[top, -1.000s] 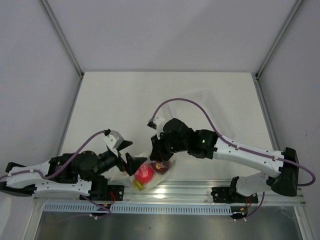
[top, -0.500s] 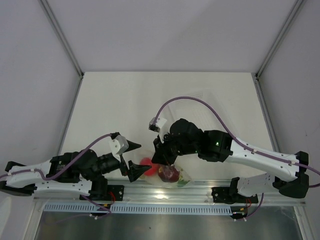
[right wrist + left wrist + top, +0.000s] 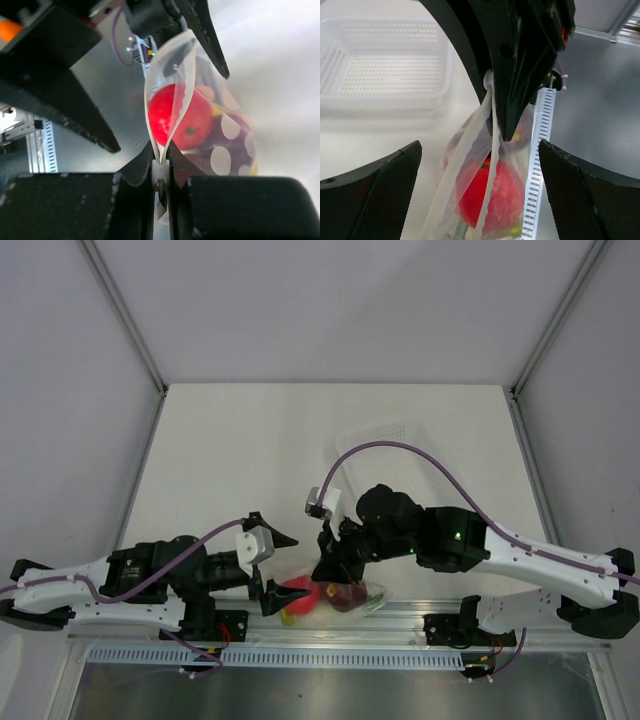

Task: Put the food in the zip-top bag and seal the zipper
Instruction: Zip the zipper food storage bag at the center of the board.

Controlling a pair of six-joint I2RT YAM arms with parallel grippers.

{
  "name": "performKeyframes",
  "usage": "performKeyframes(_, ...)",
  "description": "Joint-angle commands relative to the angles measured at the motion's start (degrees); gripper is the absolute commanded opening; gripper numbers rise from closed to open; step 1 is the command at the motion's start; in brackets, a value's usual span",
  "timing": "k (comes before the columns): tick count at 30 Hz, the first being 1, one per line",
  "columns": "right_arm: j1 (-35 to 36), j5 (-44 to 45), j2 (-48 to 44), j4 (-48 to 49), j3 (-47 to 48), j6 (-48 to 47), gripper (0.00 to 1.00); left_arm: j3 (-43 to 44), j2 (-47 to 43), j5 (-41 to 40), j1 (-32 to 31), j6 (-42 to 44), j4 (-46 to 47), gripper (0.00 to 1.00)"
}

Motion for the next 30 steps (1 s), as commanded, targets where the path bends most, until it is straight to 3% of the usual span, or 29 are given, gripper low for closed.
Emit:
performKeyframes(1,1.0,-3.6,-3.9,2.8,0.2,-2.1,0.00,0.4,-1.6,8.4,0.6,2.4,3.0,0.99)
performKeyframes(7,1.1,-7.0,-5.1,4.0,-0.5,-3.2,0.00,-0.7,-0.3,13.2,1.3,1.3,3.0,0.86)
performKeyframes(14,2.4,-8.1,-3.8,3.9,-0.6,-4.0,0.00,-0.9,3.7,18.9,2.0,0.4,4.2,0.81)
performKeyframes(20,2.4,-5.9,-4.1,4.3,-0.2,-4.0,0.00,-1.0,6.1,21.6,2.5,-1.3,3.8,0.53)
performKeyframes(23,2.4,-4.4,-4.1,4.3,-0.1,-3.6,0.00,-1.9,5.3,21.6,2.7,-3.0,3.4,0.19)
performKeyframes(27,2.4,-0.7,-4.2,3.9,-0.9,-3.0,0.00,-3.7,1.8,18.1,3.4,-5.6,2.8,0.01)
performKeyframes(29,2.3,1.3,-4.4,4.3,-1.4,-1.8,0.00,-4.4,-0.3,16.8,3.7,-7.7,1.9,0.00)
performKeyframes(30,2.3,2.6,-4.4,4.5,-1.9,-1.3,0.21,-4.5,-1.0,16.1,3.9,-8.3,1.7,0.01)
